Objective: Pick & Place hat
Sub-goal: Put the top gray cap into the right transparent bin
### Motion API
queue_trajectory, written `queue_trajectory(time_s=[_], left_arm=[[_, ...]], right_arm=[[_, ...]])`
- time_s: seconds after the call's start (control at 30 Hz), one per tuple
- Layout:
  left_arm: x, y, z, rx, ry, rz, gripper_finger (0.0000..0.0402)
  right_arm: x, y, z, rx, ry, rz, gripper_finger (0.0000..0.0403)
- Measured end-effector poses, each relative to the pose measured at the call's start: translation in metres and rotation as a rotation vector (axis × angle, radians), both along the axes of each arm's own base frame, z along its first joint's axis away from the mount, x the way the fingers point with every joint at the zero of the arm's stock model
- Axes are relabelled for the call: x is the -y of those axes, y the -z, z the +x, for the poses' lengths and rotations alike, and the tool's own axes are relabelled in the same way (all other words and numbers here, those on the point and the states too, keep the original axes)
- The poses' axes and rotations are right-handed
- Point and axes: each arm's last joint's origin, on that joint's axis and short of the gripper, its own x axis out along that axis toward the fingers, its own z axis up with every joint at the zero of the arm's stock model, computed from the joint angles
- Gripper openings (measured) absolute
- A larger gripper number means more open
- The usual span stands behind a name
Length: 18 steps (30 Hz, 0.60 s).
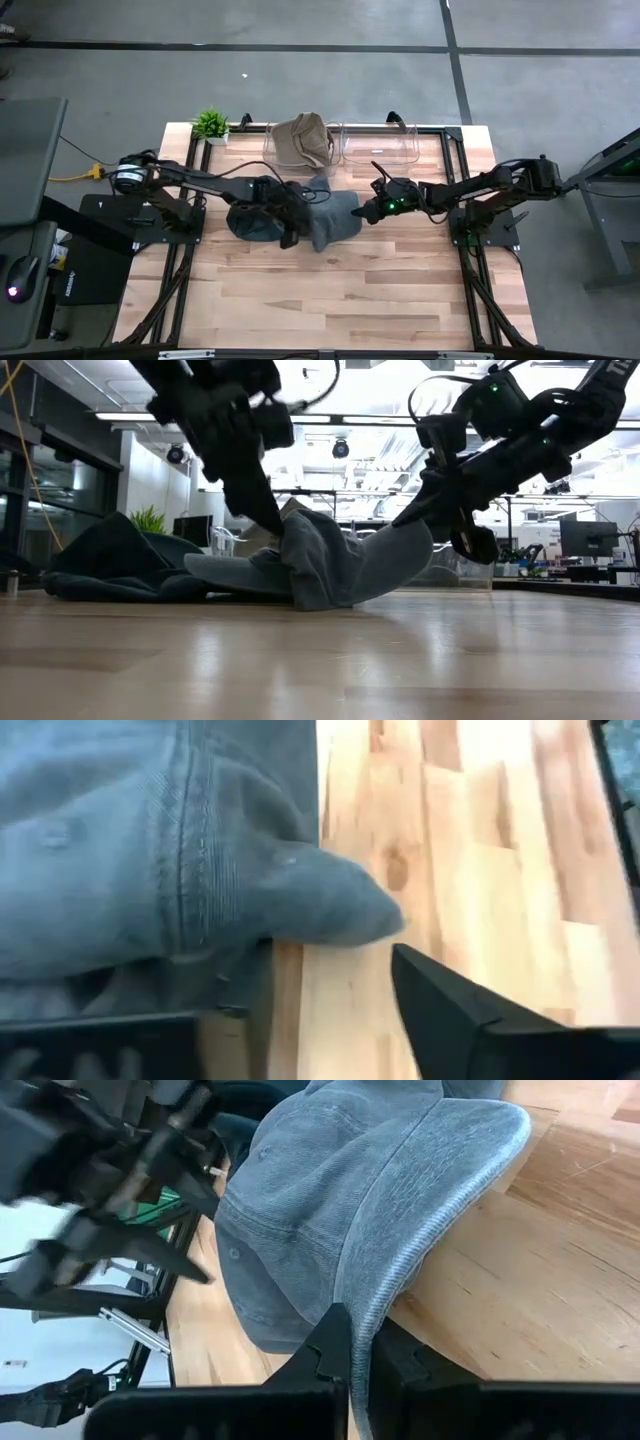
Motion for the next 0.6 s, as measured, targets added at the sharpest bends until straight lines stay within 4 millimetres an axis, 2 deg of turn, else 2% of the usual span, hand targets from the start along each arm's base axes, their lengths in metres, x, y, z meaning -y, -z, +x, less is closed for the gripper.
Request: queue_trajectory(time_s=[0.1, 0.2, 0.33, 0.4, 0.6], left_arm=[[-0.001, -0.022, -0.007, -0.037, -0.037, 0.018, 0.0199], [-0.002, -0.047, -0.017, -0.092, -0.069, 0.045, 0.0219], [-0.003, -0.082, -0.032, -0.115, -0.093, 0.078, 0.0220], [-0.003, -0.097, -0.036, -0.068, -0.103, 0.088, 0.0217], [-0.005, -0.112, -0.058, -0.053, -0.152, 0.143, 0.0202]], right_arm=[[0.000, 0.000, 0.000, 0.001, -0.002, -0.001, 0.0004], [0.000, 0.000, 0.000, 0.001, -0.004, -0.003, 0.0004], [0.000, -0.001, 0.000, 0.012, -0.007, -0.005, 0.0004], [0.000, -0.003, 0.001, 0.034, -0.011, -0.012, 0.0004], [0.000, -0.006, 0.003, 0.070, -0.005, -0.022, 0.0003]])
